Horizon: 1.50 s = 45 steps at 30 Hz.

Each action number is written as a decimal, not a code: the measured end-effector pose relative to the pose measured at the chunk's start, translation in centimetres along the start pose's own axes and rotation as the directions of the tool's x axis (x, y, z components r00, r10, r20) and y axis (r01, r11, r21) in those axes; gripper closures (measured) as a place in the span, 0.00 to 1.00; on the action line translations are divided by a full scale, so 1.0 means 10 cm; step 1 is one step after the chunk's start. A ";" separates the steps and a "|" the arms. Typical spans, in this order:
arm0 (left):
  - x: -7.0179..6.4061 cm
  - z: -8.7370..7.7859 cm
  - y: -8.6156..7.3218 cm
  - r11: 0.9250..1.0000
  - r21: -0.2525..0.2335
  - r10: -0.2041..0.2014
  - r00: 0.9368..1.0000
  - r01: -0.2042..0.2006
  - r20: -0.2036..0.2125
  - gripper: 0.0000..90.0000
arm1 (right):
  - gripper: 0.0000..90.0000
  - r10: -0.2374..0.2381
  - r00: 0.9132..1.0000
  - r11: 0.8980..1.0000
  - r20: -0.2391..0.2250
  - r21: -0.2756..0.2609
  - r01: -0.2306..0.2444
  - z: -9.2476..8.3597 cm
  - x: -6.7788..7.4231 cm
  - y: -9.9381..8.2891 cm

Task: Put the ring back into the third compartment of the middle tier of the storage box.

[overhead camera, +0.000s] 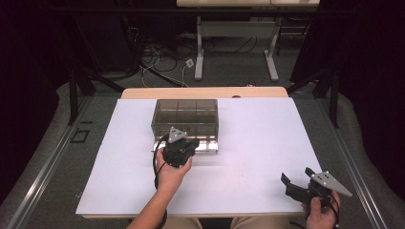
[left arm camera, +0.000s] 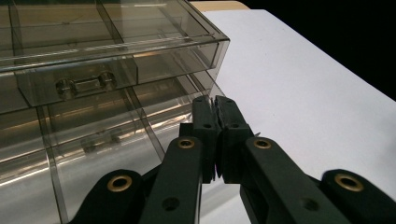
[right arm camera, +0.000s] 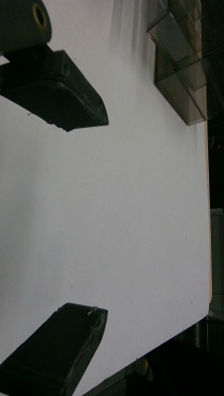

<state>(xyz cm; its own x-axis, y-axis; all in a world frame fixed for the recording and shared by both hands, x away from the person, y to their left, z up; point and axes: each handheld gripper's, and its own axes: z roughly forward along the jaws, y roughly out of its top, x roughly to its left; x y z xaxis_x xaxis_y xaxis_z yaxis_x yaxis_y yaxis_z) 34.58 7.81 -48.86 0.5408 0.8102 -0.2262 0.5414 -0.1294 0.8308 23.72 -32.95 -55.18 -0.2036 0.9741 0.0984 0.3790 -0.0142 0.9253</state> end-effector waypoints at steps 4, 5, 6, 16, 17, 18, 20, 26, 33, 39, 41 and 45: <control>0.01 0.01 0.02 1.000 -0.004 -0.008 1.000 0.008 -0.003 0.97 | 0.08 -0.001 1.000 1.000 -0.004 0.005 0.001 0.00 0.00 0.01; 0.02 0.02 0.03 1.000 -0.001 -0.005 1.000 0.005 -0.003 0.97 | 0.08 -0.002 1.000 1.000 -0.004 0.005 0.002 0.00 0.00 0.01; 0.02 0.02 0.04 1.000 -0.003 -0.010 1.000 0.010 -0.004 0.97 | 0.08 -0.001 1.000 1.000 -0.002 0.005 0.001 0.00 0.00 0.01; 0.03 0.10 0.09 1.000 0.006 -0.018 1.000 0.019 -0.009 0.97 | 0.08 -0.003 1.000 1.000 -0.004 0.002 0.003 0.00 -0.01 0.01; 0.03 0.11 0.09 1.000 0.008 -0.022 1.000 0.022 -0.007 0.97 | 0.08 -0.003 1.000 1.000 -0.005 0.001 0.003 0.00 -0.01 0.01; 0.03 0.11 0.09 1.000 0.008 -0.022 1.000 0.022 -0.007 0.97 | 0.08 -0.001 1.000 1.000 -0.006 0.002 0.001 0.00 -0.01 0.01; 0.03 0.13 0.10 1.000 0.013 -0.021 1.000 0.021 -0.005 0.97 | 0.08 -0.001 1.000 1.000 -0.002 0.000 0.001 0.00 -0.01 0.01; 0.00 0.20 0.11 0.999 0.027 -0.021 1.000 0.021 -0.004 0.97 | 0.08 0.000 1.000 1.000 -0.002 0.002 0.000 0.00 -0.01 0.01; 0.00 0.27 0.10 0.999 0.036 -0.029 1.000 0.030 -0.008 0.97 | 0.08 0.000 1.000 1.000 -0.002 0.001 0.000 0.00 -0.01 0.01; 0.00 0.31 0.09 0.998 0.051 -0.040 0.999 0.040 -0.008 0.97 | 0.08 -0.004 1.000 1.000 -0.006 0.009 0.004 -0.01 -0.01 0.01; 0.01 0.33 0.08 0.998 0.051 -0.044 0.999 0.045 -0.009 0.97 | 0.08 -0.003 1.000 1.000 -0.009 0.002 0.003 0.00 -0.01 0.01; 0.00 0.37 0.08 0.997 0.046 -0.053 0.999 0.053 -0.012 0.97 | 0.08 -0.001 1.000 1.000 -0.006 0.006 0.001 -0.01 0.00 0.01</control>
<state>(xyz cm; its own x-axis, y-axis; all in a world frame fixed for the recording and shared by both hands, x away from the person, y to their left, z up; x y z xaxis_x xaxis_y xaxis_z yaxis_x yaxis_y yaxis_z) 37.38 5.65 -50.10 0.5036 0.8227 -0.2638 0.5988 -0.1123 0.7930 23.73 -33.01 -55.04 -0.2097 0.9727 0.0993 0.3845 -0.0113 0.9230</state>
